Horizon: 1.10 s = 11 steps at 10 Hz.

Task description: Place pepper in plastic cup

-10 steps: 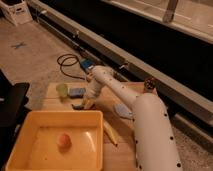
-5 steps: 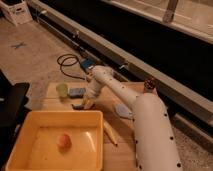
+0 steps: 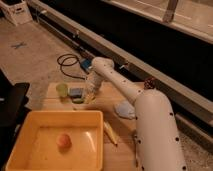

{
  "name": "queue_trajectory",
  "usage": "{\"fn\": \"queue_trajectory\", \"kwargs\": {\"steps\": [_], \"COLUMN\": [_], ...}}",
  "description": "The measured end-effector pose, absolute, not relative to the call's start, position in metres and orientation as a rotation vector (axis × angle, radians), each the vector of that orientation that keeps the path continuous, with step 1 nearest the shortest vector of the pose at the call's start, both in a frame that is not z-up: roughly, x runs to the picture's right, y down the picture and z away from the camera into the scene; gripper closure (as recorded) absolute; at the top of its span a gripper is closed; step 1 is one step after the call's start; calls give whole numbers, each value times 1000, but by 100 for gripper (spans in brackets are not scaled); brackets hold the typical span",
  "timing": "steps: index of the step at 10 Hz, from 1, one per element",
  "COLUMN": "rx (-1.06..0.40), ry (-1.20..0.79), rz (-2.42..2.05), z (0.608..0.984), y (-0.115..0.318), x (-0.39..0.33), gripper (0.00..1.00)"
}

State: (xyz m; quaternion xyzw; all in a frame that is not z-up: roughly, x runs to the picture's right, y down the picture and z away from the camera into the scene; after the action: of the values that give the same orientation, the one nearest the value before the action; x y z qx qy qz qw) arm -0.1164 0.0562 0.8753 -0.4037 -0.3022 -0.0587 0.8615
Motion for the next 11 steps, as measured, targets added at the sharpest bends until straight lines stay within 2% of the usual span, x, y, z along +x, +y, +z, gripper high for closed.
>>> {"fn": "queue_trajectory", "kwargs": {"steps": [5, 11], "rx": [-651, -534], "ry": [-580, -647], "rz": [-264, -276], "z": [840, 847], "y": [11, -38], "x": [-146, -168], "gripper": [81, 81]}}
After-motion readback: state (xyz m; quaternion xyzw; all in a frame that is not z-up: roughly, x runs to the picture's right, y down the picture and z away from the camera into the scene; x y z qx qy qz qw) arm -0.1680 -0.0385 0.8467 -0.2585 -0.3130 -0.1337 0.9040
